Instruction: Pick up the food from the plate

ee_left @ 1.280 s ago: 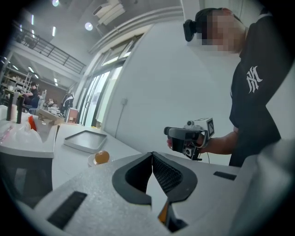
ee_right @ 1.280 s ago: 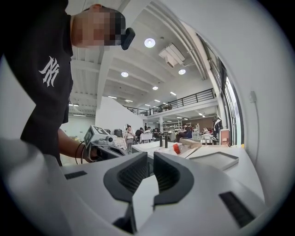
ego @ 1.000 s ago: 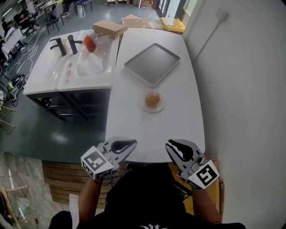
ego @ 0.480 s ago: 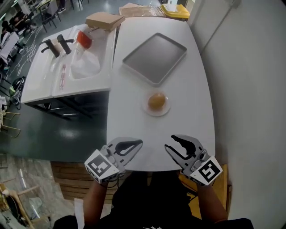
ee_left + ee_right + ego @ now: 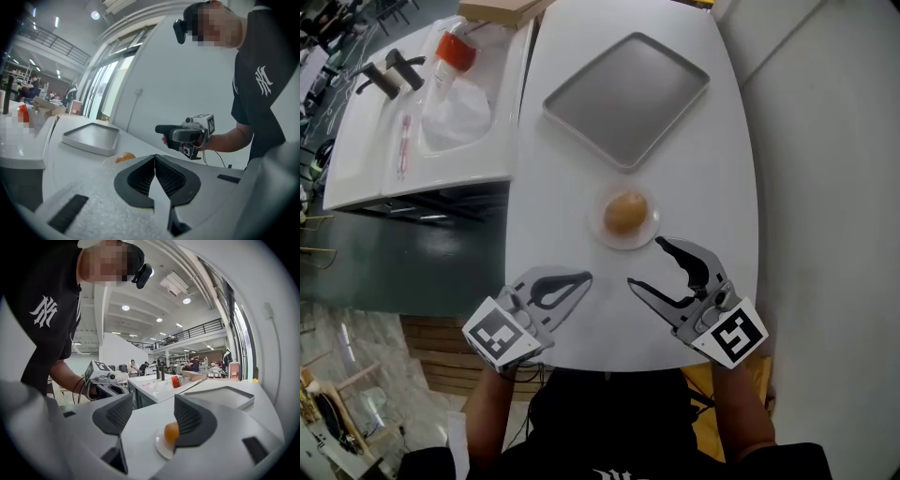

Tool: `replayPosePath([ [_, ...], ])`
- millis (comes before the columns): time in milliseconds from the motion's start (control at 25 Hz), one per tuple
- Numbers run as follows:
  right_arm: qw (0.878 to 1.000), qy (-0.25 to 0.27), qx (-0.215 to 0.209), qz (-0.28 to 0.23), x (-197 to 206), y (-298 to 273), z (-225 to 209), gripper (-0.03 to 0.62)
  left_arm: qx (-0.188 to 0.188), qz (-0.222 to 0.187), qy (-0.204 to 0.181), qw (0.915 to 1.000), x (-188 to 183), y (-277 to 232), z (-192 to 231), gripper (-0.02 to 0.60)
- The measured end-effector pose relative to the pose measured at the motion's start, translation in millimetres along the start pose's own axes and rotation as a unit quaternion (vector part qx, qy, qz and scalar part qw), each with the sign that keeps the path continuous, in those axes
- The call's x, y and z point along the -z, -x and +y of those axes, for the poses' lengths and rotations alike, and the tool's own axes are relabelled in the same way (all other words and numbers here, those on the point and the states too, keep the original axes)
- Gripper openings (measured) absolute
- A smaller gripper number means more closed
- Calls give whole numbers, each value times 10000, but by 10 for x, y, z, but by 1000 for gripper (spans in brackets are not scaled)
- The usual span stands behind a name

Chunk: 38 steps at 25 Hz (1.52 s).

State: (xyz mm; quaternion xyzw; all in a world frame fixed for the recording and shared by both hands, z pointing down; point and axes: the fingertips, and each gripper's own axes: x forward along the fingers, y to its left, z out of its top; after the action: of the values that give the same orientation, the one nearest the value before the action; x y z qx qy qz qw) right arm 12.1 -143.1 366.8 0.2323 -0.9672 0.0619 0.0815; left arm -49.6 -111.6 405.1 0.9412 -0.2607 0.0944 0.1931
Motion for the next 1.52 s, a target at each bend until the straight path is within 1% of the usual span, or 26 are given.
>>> replayPosePath([
  [200, 10000, 86, -37, 14, 103, -266, -214, 282, -12, 25, 177, 9998, 116, -91, 188, 8],
  [360, 9999, 10, -136, -16, 174, -430, -338, 305, -98, 41, 277, 9996, 203, -127, 346, 8],
  [480, 10000, -17, -84, 37, 275, -538, -441, 338, -81, 62, 341, 9994, 278, -179, 421, 8],
  [560, 9999, -66, -4, 94, 358, -606, -515, 357, -58, 77, 315, 9995, 307, -218, 453, 8],
  [720, 9995, -153, 145, 240, 549, -721, -653, 412, -9, 202, 81, 9998, 353, -313, 495, 8],
  [880, 9983, -220, 187, 501, 781, -815, -723, 444, 25, 172, 181, 9997, 403, -366, 551, 8],
  [1000, 9962, -276, 197, 807, 968, -895, -781, 451, -1, 294, 179, 9994, 481, -394, 625, 8],
  [1200, 9926, -526, 234, 1066, 1155, -994, -902, 451, 13, 344, 171, 9993, 549, -441, 707, 8],
  [1280, 9907, -673, 174, 1167, 1197, -1032, -898, 449, 20, 372, 217, 9991, 576, -445, 724, 8],
  [1400, 9888, -724, 104, 1303, 1247, -1082, -875, 449, 97, 423, 92, 9990, 615, -477, 738, 8],
  [1520, 9879, -706, 159, 1370, 1279, -1119, -887, 449, 183, 422, 28, 9989, 643, -497, 739, 8],
])
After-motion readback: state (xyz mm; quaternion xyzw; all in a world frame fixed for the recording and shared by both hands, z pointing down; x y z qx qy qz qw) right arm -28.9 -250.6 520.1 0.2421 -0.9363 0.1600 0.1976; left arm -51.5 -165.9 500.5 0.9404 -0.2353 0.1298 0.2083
